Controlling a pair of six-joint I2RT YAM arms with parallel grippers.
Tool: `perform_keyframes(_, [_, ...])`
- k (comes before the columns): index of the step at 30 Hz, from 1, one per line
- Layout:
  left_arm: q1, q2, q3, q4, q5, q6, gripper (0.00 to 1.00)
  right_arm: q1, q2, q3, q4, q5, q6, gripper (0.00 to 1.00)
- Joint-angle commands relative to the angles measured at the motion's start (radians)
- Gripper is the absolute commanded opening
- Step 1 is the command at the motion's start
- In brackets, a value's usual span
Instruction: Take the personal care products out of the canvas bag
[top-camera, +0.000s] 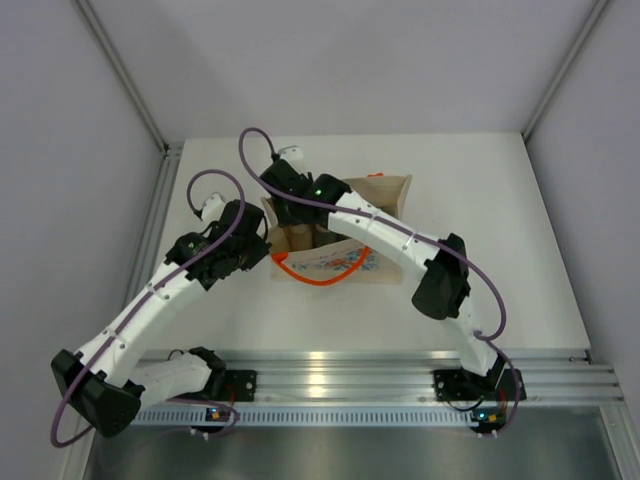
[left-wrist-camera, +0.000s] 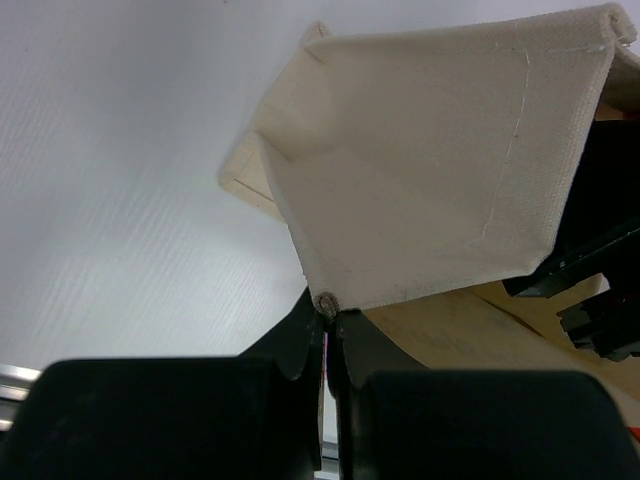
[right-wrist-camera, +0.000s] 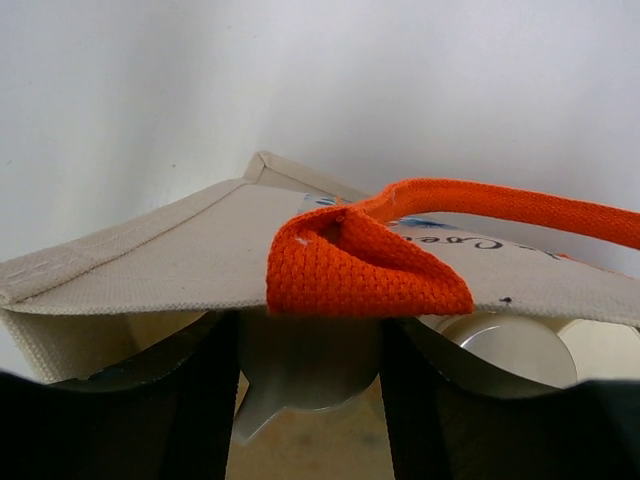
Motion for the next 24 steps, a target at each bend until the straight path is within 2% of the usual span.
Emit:
perform_keyframes(1, [0.005, -0.021, 0.029, -0.014, -0.036, 0.006, 0.0, 0.039, -0.055, 0.035, 0.035, 0.033, -0.024, 0.0])
perform_keyframes(24, [0.004, -0.032, 0.024, -0.013, -0.056, -0.002, 0.0, 0.045, -0.193, 0.1, 0.035, -0.019, -0.131, 0.0])
